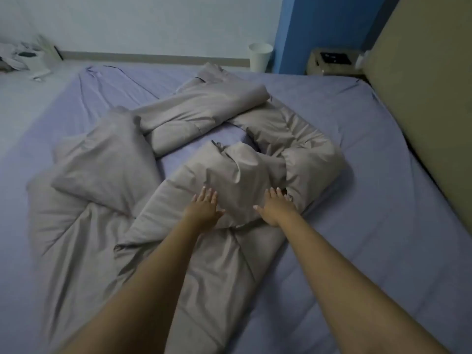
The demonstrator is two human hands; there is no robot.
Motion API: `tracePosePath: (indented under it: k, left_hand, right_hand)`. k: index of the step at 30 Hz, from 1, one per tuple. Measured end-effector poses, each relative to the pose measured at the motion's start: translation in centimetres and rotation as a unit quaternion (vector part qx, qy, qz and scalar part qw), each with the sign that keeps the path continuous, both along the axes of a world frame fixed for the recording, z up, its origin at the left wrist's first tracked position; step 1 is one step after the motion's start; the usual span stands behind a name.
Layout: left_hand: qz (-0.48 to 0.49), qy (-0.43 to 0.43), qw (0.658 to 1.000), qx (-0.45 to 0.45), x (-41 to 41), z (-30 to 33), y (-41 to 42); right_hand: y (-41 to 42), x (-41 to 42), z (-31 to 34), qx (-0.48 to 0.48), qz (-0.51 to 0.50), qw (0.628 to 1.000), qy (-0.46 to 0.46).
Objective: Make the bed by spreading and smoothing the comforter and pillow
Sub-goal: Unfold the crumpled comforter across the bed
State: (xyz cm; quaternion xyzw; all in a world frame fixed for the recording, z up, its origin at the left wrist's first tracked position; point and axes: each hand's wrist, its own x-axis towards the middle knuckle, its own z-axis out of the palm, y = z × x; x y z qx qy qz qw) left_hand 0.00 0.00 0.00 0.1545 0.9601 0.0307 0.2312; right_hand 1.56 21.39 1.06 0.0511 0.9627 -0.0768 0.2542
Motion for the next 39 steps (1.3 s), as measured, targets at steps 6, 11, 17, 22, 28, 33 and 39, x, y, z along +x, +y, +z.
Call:
tracePosePath:
  k: [6, 11, 17, 22, 28, 33, 39]
  left_hand:
    - [-0.017, 0.276, 0.960, 0.051, -6.1, -1.5, 2.1]
    - [-0.022, 0.256, 0.966, 0.015, -10.5, -5.1, 2.9]
    - [-0.061, 0.234, 0.970, 0.028, -7.6, -11.2, 2.3]
    - [-0.062, 0.251, 0.965, 0.033, -4.6, -11.4, 2.8]
    - [-0.052, 0.288, 0.954, 0.072, -5.7, -8.7, 7.6]
    - [-0.044, 0.337, 0.935, 0.098, -8.0, -8.3, 13.5]
    - [-0.040, 0.317, 0.946, 0.050, -11.2, -11.4, 16.9]
  right_hand:
    - [0.6, -5.7, -2.4, -0.020, -0.019, 0.984, 0.173]
    - [-0.1, -9.2, -5.9, -0.142, -0.053, 0.970, 0.191]
    - [-1.1, -7.3, -11.4, -0.154, -0.025, 0.966, 0.204]
    - [1.5, -3.5, -12.1, -0.114, 0.002, 0.972, 0.206]
    - [8.2, -4.6, -9.8, -0.040, -0.056, 0.961, 0.267]
    - [12.4, -8.1, -8.1, 0.009, -0.040, 0.949, 0.311]
    - [15.2, -12.3, -9.9, 0.008, -0.017, 0.964, 0.267]
